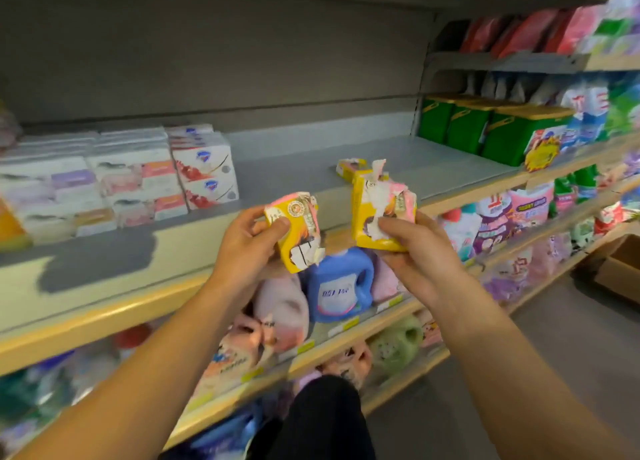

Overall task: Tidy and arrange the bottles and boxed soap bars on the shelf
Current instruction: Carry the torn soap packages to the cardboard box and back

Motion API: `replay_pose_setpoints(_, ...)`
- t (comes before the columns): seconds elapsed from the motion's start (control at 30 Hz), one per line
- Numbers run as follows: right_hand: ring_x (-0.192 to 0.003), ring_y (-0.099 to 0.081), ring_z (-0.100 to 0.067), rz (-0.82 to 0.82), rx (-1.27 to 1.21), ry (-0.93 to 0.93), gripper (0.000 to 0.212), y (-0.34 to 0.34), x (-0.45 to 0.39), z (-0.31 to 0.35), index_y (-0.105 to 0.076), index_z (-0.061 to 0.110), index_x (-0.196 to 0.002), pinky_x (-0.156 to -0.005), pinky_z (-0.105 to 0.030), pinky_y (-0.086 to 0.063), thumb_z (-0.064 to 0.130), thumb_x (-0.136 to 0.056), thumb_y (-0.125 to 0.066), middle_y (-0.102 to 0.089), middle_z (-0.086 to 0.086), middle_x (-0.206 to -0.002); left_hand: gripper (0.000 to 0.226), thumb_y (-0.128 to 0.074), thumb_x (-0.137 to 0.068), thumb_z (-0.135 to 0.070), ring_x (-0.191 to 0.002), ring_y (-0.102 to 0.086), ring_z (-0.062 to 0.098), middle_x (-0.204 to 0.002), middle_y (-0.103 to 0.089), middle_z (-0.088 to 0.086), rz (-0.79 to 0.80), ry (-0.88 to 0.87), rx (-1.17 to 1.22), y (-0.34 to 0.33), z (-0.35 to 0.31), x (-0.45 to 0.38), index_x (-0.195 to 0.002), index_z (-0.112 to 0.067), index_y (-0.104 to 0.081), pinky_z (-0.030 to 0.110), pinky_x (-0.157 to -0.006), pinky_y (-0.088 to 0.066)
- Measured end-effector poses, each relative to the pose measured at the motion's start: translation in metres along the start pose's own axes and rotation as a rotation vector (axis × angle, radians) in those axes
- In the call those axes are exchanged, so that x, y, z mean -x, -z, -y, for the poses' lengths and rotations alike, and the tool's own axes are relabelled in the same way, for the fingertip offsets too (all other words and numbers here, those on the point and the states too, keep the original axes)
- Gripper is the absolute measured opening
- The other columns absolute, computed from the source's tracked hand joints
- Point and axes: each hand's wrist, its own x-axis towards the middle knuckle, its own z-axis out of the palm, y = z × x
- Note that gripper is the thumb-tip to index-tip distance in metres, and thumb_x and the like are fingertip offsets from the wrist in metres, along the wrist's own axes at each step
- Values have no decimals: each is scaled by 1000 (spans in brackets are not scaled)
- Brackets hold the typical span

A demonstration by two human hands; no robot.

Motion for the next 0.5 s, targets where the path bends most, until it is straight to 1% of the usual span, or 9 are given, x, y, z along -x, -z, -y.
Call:
replay_pose_setpoints(0.07, -78, -70, -22, 44, -53, -53, 25, -1, 36, -22, -64, 3, -108, -66, -32, -58, -7, -86, -57, -70, -13, -90, 16, -60, -95, -12, -71, -67, 30, -95, -69, 25, -13, 26, 10, 19, -3, 41, -110, -5, -62, 47, -62, -57)
replay_pose_setpoints(0.1, -80, -70, -21, 60, -59, -75, 23, -1, 52, -34, -66, 5, -105, -65, -30, -58, -6, -87, -58, -71, -12, -90, 15, -59, -96, -13, -71, -67, 32, -94, -69, 27, -26, 47, 20, 29, -2, 61, -108, -5, -63, 50, -63, -56)
replay_pose_setpoints(0.17, -83, -71, -21, 52, -47, -123, 20, -1, 85, -57, -67, 8, -103, -66, -30, -57, -3, -87, -60, -73, -11, -92, 13, -57, -96, -13, -71, -69, 30, -87, -72, 20, -71, 84, 70, 53, 2, 99, -102, -6, -66, 46, -68, -55)
replay_pose_setpoints(0.2, -85, -71, -23, 40, -41, -142, 21, -1, 100, -69, -66, 8, -103, -68, -32, -58, -3, -86, -61, -73, -12, -94, 12, -57, -96, -12, -69, -70, 24, -82, -74, 14, -99, 102, 102, 64, 6, 115, -97, -7, -68, 39, -64, -57)
replay_pose_setpoints(0.27, -92, -69, -31, 35, -44, -182, 26, -2, 126, -94, -63, 2, -110, -78, -41, -58, -5, -85, -60, -71, -19, -101, 13, -58, -95, -14, -61, -69, 18, -74, -73, 7, -153, 161, 127, 89, 18, 145, -89, -12, -70, 29, -50, -54)
replay_pose_setpoints(0.33, -102, -65, -41, 43, -50, -236, 35, -3, 148, -118, -58, -5, -120, -89, -53, -51, -8, -85, -57, -66, -28, -112, 24, -58, -96, -15, -59, -68, 14, -70, -72, 5, -190, 207, 138, 112, 32, 171, -78, -15, -74, 24, -49, -52)
replay_pose_setpoints(0.4, -102, -64, -40, 61, -70, -303, 42, 0, 166, -139, -54, -6, -126, -84, -48, -55, -9, -84, -56, -64, -28, -114, 34, -57, -96, -16, -61, -69, 13, -70, -72, 4, -220, 250, 131, 132, 46, 192, -69, -21, -76, 24, -52, -54)
replay_pose_setpoints(0.43, -101, -66, -36, 61, -66, -347, 42, 2, 176, -150, -55, -5, -126, -80, -43, -58, -8, -84, -57, -66, -25, -114, 32, -57, -96, -17, -63, -70, 14, -72, -73, 4, -241, 275, 125, 142, 54, 203, -71, -21, -77, 26, -54, -56)
replay_pose_setpoints(0.5, -99, -70, -31, 45, -54, -450, 37, 6, 191, -171, -60, -1, -120, -78, -40, -59, -5, -84, -61, -70, -21, -111, 20, -58, -95, -17, -67, -70, 18, -78, -74, 8, -281, 326, 128, 159, 69, 220, -84, -14, -74, 29, -55, -56)
